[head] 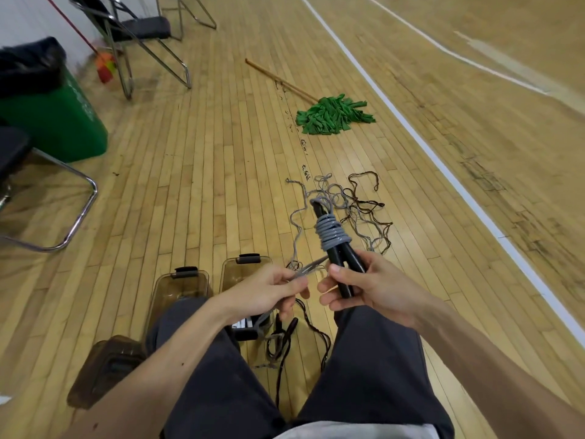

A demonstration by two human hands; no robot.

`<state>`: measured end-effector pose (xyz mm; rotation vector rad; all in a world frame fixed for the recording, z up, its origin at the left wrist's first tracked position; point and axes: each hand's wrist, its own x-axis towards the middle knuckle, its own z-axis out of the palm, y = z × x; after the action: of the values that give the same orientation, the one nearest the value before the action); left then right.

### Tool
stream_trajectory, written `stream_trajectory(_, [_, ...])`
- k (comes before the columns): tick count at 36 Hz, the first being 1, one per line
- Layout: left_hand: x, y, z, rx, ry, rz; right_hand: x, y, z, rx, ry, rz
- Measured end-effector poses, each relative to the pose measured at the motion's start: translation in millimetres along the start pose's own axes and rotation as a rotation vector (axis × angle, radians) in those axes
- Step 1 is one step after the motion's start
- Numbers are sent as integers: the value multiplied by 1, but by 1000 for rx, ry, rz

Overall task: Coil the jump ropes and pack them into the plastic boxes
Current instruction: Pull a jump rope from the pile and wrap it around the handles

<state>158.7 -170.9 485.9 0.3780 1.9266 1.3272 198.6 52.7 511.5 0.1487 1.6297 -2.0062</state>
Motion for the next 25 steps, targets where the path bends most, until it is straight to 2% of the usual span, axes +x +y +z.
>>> stream_trajectory(4, [1,-3,5,121,77,-24,5,8,-6,-114,65,-18])
stream_trajectory(10, [-1,1,13,589,201,50,15,20,-8,-245,182,-72])
stream_trajectory(16, [-7,20,27,1046,272,145,22,28,-11,-381,229,-38])
stream_trajectory(25, [-9,43,21,1152,259,203,21,32,-7,-565,230,-54])
